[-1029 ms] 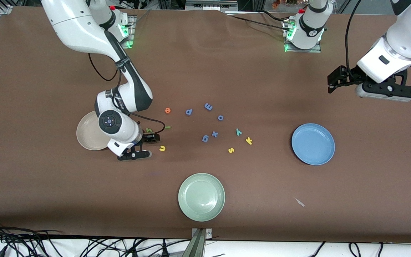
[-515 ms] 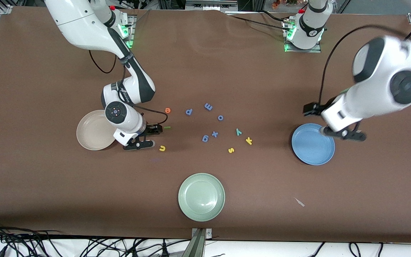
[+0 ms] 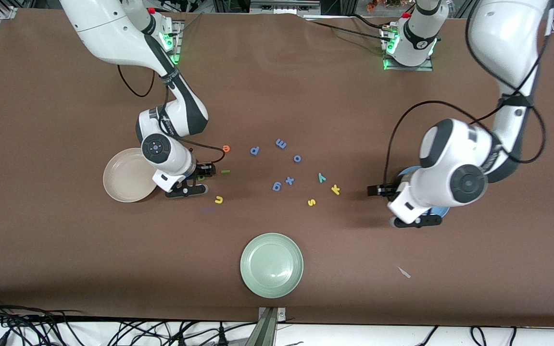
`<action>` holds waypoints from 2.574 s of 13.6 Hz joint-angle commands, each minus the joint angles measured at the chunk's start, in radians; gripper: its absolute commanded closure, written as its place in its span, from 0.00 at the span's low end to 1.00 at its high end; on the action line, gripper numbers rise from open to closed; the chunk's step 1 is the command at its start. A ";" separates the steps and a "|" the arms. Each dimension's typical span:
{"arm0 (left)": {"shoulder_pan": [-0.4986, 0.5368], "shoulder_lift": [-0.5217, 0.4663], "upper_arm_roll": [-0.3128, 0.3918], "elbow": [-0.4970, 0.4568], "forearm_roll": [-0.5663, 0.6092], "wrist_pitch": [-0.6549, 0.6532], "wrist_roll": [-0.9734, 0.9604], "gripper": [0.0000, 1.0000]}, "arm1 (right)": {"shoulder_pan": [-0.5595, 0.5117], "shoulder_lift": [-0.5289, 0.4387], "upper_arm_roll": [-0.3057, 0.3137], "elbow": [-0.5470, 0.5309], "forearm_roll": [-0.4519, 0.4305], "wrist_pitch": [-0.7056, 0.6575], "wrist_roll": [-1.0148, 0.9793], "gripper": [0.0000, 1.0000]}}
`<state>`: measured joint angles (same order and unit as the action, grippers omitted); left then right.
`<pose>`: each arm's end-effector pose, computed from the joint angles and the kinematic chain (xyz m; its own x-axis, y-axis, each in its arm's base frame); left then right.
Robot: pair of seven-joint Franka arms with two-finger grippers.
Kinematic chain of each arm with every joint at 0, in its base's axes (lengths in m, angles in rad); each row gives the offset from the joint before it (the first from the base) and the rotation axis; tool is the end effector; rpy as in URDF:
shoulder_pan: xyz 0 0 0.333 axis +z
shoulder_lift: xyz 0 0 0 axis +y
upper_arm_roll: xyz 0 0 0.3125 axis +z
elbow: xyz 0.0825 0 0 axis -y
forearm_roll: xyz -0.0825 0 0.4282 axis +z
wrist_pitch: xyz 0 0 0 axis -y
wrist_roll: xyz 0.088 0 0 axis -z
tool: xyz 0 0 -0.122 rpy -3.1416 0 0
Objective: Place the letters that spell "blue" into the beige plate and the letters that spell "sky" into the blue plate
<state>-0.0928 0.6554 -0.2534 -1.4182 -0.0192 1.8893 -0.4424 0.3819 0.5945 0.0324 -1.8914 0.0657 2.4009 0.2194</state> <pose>0.7010 -0.2247 0.2728 0.9662 0.1284 -0.2234 0.1499 -0.9853 0.0818 0.5920 0.2617 0.1278 0.9853 0.1404 -0.0971 0.1373 -0.9898 -0.0379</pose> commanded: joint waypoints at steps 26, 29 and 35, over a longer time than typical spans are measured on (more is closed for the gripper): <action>-0.143 0.136 0.003 -0.143 0.019 0.301 -0.739 0.33 | -0.066 -0.088 -0.243 0.045 0.014 -0.250 -0.379 0.92; -0.151 0.139 0.003 -0.156 0.021 0.303 -0.737 0.41 | -0.092 -0.075 -0.239 0.049 0.014 -0.244 -0.361 0.01; -0.143 0.133 0.003 -0.142 0.024 0.309 -0.719 0.93 | -0.077 -0.052 -0.171 0.126 0.100 -0.249 -0.191 0.00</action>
<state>-0.2390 0.8052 -0.2523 -1.5516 -0.0191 2.1981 -1.1573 0.3018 0.5204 -0.1661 -1.8100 0.1176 2.1601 -0.0309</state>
